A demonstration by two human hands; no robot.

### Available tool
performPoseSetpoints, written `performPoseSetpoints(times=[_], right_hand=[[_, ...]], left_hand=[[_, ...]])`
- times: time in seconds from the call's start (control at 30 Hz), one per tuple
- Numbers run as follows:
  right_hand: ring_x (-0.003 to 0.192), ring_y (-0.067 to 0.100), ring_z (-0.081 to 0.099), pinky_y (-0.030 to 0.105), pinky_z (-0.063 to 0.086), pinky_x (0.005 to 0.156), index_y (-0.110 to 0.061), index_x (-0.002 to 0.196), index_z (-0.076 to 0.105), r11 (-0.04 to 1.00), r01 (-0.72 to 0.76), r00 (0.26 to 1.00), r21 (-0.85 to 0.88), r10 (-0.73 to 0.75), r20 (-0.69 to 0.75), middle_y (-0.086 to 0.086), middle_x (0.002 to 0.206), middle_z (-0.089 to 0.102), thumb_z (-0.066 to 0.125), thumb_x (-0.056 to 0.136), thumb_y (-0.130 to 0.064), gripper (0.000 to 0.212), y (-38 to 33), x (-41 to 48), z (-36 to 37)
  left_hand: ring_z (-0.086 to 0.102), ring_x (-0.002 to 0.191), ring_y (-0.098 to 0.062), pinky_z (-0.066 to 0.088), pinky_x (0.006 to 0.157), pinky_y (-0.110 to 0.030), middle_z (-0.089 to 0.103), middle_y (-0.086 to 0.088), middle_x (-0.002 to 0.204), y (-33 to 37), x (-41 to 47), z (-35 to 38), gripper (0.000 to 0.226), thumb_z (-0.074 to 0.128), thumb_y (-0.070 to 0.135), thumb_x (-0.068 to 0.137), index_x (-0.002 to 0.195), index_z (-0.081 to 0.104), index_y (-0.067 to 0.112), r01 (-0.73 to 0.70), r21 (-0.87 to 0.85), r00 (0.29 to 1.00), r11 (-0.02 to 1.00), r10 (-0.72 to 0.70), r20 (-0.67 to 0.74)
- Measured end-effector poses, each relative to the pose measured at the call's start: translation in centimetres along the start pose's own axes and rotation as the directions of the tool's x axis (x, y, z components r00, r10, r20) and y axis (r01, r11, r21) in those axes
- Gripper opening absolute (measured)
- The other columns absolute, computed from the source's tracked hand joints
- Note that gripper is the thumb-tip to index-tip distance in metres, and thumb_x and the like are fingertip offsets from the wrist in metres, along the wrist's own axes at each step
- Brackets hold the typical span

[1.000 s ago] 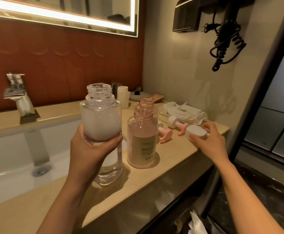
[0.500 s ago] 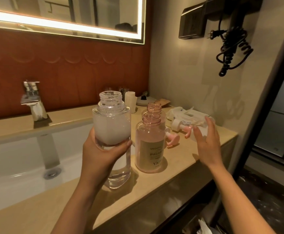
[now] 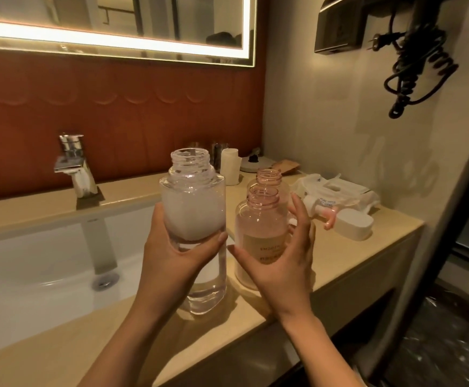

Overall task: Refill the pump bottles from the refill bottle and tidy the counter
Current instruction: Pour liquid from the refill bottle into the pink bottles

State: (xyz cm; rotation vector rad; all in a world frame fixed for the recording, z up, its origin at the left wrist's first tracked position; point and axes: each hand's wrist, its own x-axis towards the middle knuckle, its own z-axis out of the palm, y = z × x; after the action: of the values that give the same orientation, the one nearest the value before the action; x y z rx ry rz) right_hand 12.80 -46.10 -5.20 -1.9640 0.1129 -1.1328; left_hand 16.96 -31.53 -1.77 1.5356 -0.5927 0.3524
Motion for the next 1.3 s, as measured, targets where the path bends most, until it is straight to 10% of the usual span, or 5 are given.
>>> performPoseSetpoints(times=[0.23,0.53,0.77,1.07,1.3], right_hand=[[0.124,0.009,0.039,0.013,0.034,0.089,-0.043,0.137,0.018,0.993,-0.060,0.996,0.098,0.053,0.067,-0.009,0.141,0.034,0.074,0.061,-0.049,0.095,1.1,0.2,-0.4],[0.140,0.019,0.020,0.052,0.030,0.108,-0.056,0.137,-0.005,0.995,-0.097,0.986,-0.020,0.099,0.135,-0.012,0.154,0.014,0.077,0.055,-0.059,0.116,0.4,0.0,-0.5],[0.128,0.024,0.041,0.040,0.040,0.098,-0.054,0.135,0.001,0.998,-0.052,0.986,-0.020,0.054,0.160,-0.005,0.150,0.028,0.081,0.067,-0.035,0.107,0.8,0.0,-0.6],[0.125,0.020,0.041,0.036,0.040,0.095,-0.056,0.133,0.000,0.998,-0.062,0.974,-0.013,0.063,0.216,-0.010,0.148,0.027,0.081,0.066,-0.033,0.108,0.9,0.0,-0.8],[0.114,0.007,0.035,0.039,0.041,0.099,-0.057,0.134,-0.001,0.994,-0.107,0.964,-0.001,0.104,0.246,-0.013,0.148,0.025,0.070,0.057,-0.042,0.105,0.5,0.1,-1.0]], left_hand=[[0.057,0.106,-0.009,0.055,0.069,-0.018,0.052,0.018,0.117,0.1,0.1,-0.1,0.077,0.072,0.057,0.045,0.112,0.036,0.054,0.007,0.026,1.000,1.000,-0.008,0.023],[0.059,0.093,0.007,0.050,0.062,-0.011,0.057,0.017,0.108,2.0,1.5,-1.2,0.080,0.080,0.050,0.035,0.106,0.043,0.045,0.036,0.060,0.988,0.998,-0.045,0.150],[0.048,0.089,0.024,0.043,0.060,-0.001,0.048,0.029,0.100,3.5,1.2,-0.1,0.072,0.086,0.023,0.057,0.103,0.037,0.049,-0.162,0.269,0.981,0.950,0.125,0.149],[0.054,0.080,-0.001,0.052,0.058,-0.024,0.050,0.025,0.094,3.9,2.6,-1.1,0.078,0.074,0.046,0.057,0.124,0.036,0.043,-0.326,0.620,0.945,0.714,0.231,0.231],[0.049,0.074,-0.016,0.034,0.052,-0.014,0.066,-0.005,0.098,4.2,3.6,-1.8,0.078,0.085,0.031,0.059,0.126,0.048,0.022,-0.424,0.781,0.905,0.460,0.242,0.349]])
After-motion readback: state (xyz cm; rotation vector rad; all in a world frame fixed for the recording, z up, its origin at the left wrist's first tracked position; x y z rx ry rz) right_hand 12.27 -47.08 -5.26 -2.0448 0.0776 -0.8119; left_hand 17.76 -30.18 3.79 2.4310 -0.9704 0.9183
